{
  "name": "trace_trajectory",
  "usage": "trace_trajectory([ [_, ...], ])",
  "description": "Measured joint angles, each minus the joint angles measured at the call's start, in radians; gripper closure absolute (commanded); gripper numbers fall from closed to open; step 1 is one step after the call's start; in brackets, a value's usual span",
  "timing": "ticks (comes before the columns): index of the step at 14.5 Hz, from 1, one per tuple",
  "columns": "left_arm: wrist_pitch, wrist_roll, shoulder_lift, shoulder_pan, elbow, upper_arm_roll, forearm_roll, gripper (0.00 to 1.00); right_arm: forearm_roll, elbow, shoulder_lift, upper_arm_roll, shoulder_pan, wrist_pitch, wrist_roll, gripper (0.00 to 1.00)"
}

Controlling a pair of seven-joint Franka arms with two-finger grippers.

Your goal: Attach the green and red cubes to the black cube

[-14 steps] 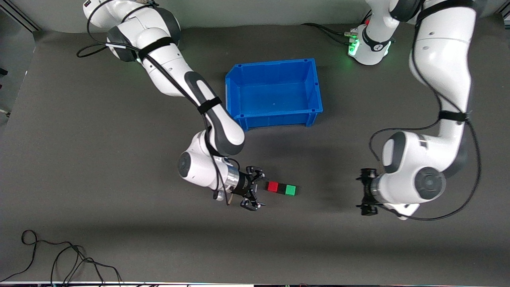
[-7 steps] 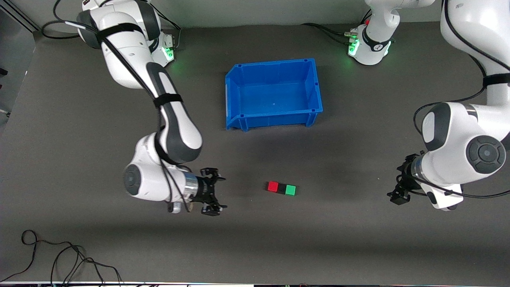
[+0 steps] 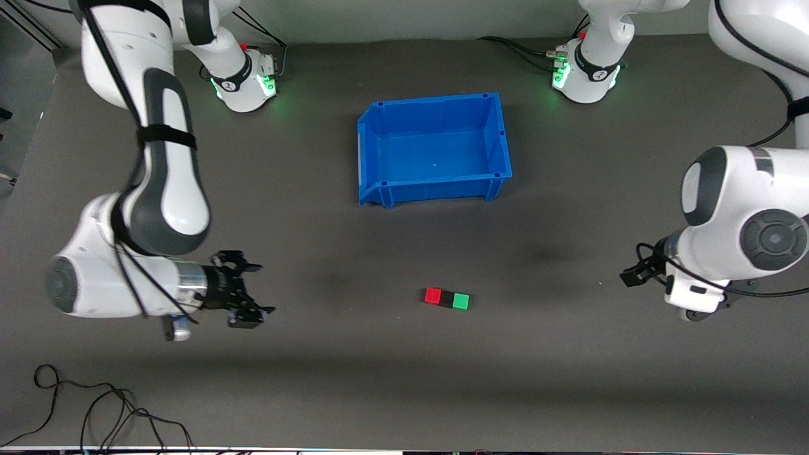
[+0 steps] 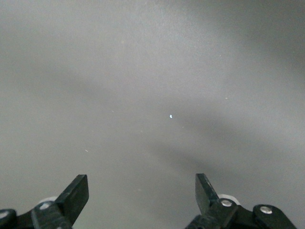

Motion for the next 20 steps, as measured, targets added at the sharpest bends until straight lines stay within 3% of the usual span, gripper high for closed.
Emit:
trace_trajectory([
  [6,-0.012,0.189,-0.151,0.054,-0.067,-0.003,-0.092,0.00,-0.310,-0.140,-0.223,-0.009,-0.001,-0.028,-0.296,0.00],
  [10,-0.019,0.247,-0.243,0.052,-0.151,-0.020,-0.100,0.00,-0.436,-0.190,-0.335,0.000,-0.048,-0.029,-0.518,0.00],
  [12,-0.057,0.262,-0.285,0.052,-0.164,-0.020,-0.101,0.00,-0.502,-0.218,-0.392,0.083,-0.132,-0.029,-0.626,0.00],
  [15,-0.099,0.274,-0.330,0.052,-0.155,-0.019,-0.100,0.00,-0.584,-0.254,-0.468,0.282,-0.315,-0.029,-0.771,0.00],
  [20,-0.099,0.395,-0.317,0.058,-0.094,-0.008,-0.096,0.00,-0.597,-0.272,-0.533,0.464,-0.527,-0.028,-1.009,0.00],
])
